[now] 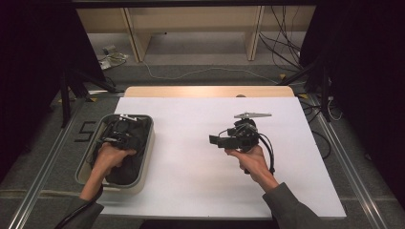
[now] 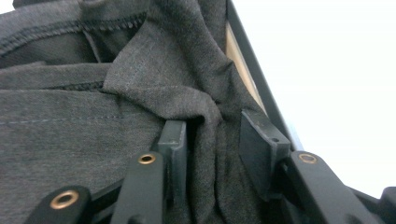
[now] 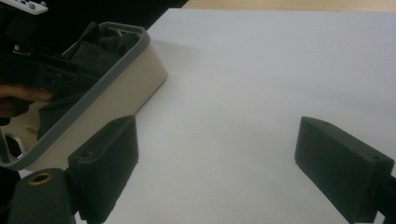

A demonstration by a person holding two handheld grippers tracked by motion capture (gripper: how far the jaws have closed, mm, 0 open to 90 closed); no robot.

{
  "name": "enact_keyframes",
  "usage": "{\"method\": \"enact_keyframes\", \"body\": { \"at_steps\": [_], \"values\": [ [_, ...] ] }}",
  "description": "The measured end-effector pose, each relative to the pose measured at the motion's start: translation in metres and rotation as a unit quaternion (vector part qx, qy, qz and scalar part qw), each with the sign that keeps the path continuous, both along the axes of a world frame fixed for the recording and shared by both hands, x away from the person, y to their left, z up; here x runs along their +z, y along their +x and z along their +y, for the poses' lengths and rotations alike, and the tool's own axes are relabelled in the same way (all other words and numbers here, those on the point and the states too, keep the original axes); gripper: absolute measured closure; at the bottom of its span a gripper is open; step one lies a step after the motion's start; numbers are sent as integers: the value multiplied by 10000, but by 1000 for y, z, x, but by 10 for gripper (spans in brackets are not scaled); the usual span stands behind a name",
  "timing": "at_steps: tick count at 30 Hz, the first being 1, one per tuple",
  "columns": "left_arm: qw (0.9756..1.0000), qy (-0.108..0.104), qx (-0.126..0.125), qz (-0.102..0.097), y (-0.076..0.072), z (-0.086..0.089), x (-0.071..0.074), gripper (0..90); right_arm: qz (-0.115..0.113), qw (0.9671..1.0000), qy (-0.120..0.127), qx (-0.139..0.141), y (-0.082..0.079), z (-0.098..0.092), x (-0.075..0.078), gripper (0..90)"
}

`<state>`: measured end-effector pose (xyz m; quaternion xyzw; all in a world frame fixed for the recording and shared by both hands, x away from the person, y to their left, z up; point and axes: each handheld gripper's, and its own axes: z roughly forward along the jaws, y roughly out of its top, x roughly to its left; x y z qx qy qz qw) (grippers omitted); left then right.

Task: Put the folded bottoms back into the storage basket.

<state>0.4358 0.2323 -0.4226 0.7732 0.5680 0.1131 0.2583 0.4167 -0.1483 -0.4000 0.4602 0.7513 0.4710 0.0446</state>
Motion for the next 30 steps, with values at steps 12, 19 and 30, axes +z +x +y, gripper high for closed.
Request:
{"method": "enact_keyframes", "body": {
  "at_steps": [12,19,30],
  "values": [
    [9999,-87,-38,-102,-2,3,11,502,-5,10000,42,-47,0,-4,2,143],
    [9997,-78,-54,-220,-4,2,17,484,-20,10000,64,-62,-1,-5,3,143],
    [9991,-84,-157,-384,-7,-2,27,329,-79,9999,98,-93,-2,-9,6,143]
  ]
}}
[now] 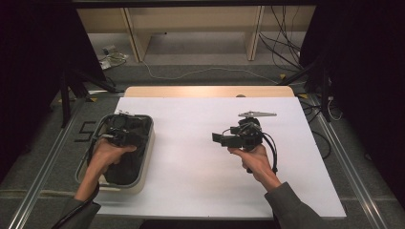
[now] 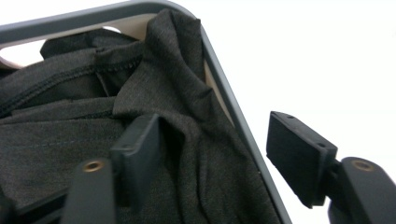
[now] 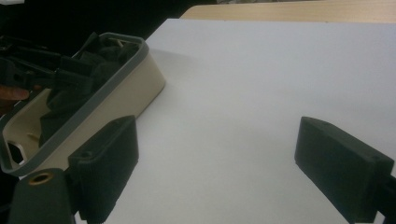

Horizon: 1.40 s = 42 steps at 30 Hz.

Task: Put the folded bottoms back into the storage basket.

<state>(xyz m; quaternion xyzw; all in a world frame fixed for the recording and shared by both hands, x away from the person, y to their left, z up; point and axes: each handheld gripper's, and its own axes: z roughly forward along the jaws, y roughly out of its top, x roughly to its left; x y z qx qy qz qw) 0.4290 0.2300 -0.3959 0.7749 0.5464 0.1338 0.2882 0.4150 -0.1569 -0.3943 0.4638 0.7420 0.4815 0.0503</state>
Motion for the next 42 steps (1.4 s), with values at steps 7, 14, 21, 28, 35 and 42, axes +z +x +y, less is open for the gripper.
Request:
{"method": "enact_keyframes", "body": {
  "at_steps": [7,14,21,28,35,42],
  "values": [
    [9998,-77,-26,-202,-3,-1,10,266,-62,10000,26,-22,-1,-3,1,142],
    [9986,-314,-111,-417,-6,-5,17,227,-115,9999,108,-10,-2,-6,2,141],
    [9951,-658,-224,-703,-10,-13,23,213,-245,9996,136,-32,-6,-10,4,140],
    [9900,-894,-351,-1035,-17,-25,22,207,-358,9992,192,-41,-11,-16,4,139],
    [9843,-1206,-540,-1170,-24,-39,17,196,-477,9987,191,3,-18,-22,3,139],
    [9767,-1584,-756,-1237,-32,-53,7,185,-638,9977,223,56,-28,-25,3,140]
  ]
}}
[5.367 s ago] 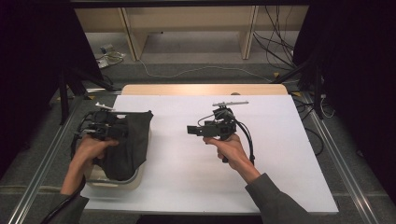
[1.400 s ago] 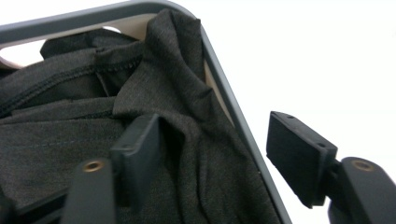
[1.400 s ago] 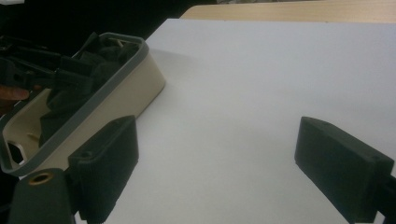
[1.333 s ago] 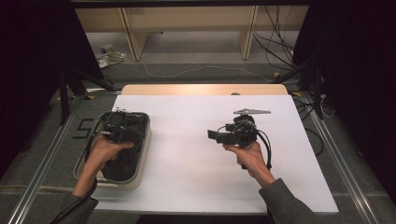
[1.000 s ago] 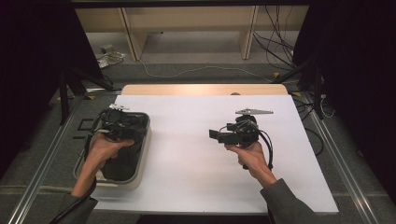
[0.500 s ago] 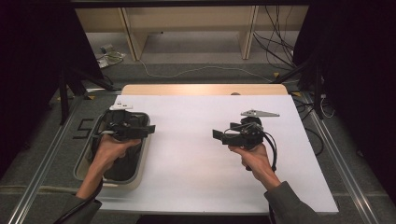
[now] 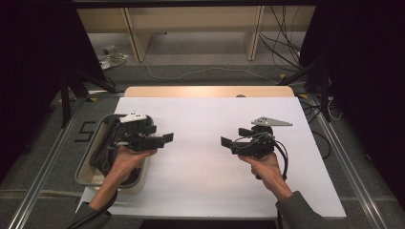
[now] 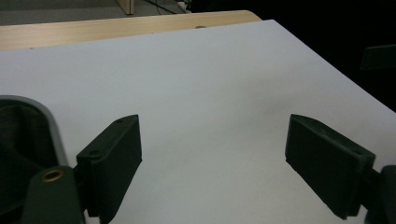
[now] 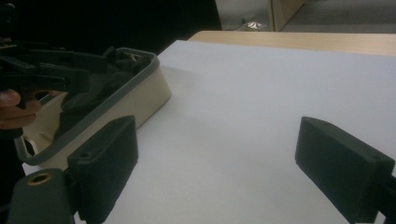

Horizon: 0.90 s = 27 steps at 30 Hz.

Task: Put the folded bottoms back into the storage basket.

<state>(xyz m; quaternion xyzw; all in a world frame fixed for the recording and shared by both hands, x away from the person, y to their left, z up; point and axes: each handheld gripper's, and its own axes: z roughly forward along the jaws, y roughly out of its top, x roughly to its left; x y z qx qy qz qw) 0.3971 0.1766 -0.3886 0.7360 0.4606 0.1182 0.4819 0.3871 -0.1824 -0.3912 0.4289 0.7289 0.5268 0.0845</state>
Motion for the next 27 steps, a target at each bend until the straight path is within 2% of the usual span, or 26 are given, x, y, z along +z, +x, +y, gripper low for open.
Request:
{"method": "enact_keyframes", "body": {
  "at_steps": [4,10,12,14,19,27],
  "values": [
    [9999,13,-128,-84,-5,-7,-3,177,-61,10000,16,21,-6,-2,-1,140],
    [9992,-77,-250,-286,-13,-11,-6,172,-180,9998,13,0,-13,-6,-2,140],
    [9989,-134,-283,-360,-16,-13,-8,172,-233,9997,19,4,-15,-8,-3,140],
    [9984,-292,-327,-355,-18,-14,-10,172,-266,9996,1,20,-18,-9,-4,140],
    [9972,-373,-410,-506,-26,-19,-15,172,-291,9996,1,27,-23,-12,-6,140],
    [9960,-247,-567,-652,-40,-24,-24,172,-343,9994,-12,22,-33,-19,-14,141]
  ]
}}
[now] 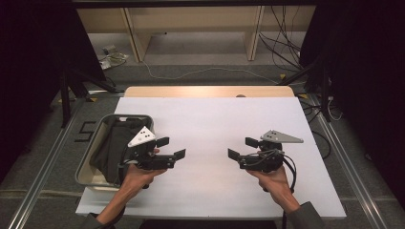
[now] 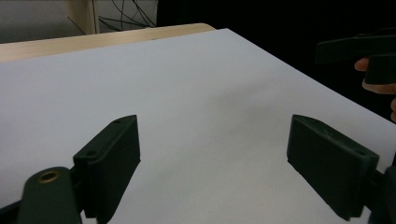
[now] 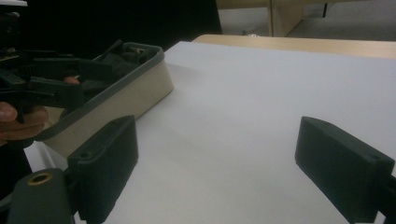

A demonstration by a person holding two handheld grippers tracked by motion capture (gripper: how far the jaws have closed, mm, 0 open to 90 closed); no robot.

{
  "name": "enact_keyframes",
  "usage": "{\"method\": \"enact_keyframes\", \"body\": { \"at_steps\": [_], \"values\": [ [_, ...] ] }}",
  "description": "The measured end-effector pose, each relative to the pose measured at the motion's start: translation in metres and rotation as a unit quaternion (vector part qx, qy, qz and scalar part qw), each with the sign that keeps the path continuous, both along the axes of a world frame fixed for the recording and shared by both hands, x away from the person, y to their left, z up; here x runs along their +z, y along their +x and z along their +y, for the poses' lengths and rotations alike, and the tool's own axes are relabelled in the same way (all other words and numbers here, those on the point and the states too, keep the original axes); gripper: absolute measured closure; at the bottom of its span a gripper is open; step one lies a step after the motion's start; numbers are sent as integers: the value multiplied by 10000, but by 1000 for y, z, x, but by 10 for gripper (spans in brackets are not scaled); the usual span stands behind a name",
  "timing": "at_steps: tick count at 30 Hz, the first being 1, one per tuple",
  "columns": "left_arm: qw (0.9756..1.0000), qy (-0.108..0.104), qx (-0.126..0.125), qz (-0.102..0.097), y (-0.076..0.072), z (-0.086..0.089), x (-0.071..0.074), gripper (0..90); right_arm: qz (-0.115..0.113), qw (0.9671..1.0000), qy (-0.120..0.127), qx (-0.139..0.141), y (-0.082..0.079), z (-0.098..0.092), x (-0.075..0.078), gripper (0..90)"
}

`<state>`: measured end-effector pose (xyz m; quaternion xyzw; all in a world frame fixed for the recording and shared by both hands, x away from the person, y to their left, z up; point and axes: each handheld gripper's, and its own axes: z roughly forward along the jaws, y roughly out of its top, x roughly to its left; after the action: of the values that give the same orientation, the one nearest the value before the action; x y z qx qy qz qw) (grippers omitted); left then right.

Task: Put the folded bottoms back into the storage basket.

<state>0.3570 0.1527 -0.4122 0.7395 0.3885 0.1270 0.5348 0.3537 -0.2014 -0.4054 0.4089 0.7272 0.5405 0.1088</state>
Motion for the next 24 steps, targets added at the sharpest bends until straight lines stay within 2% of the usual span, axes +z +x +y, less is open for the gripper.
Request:
{"method": "enact_keyframes", "body": {
  "at_steps": [7,10,12,14,17,20,24],
  "values": [
    [9999,-50,-90,-121,-14,2,-7,172,-90,9999,-55,18,-13,-5,-6,141],
    [9996,83,-164,-214,-19,3,-10,169,-112,9999,-64,43,-17,-6,-8,140],
    [9997,-22,-175,-189,-22,5,-10,169,-148,9998,-108,39,-19,-7,-9,141],
    [9996,-31,-210,-205,-25,6,-11,169,-194,9997,-157,24,-21,-9,-10,141],
    [9991,127,-242,-328,-31,6,-13,168,-247,9996,-154,-21,-25,-13,-12,141],
    [9989,114,-240,-377,-36,7,-14,168,-274,9995,-147,-41,-29,-16,-13,141],
    [9990,163,-238,-327,-41,7,-18,168,-301,9993,-216,-41,-35,-20,-16,143]
  ]
}}
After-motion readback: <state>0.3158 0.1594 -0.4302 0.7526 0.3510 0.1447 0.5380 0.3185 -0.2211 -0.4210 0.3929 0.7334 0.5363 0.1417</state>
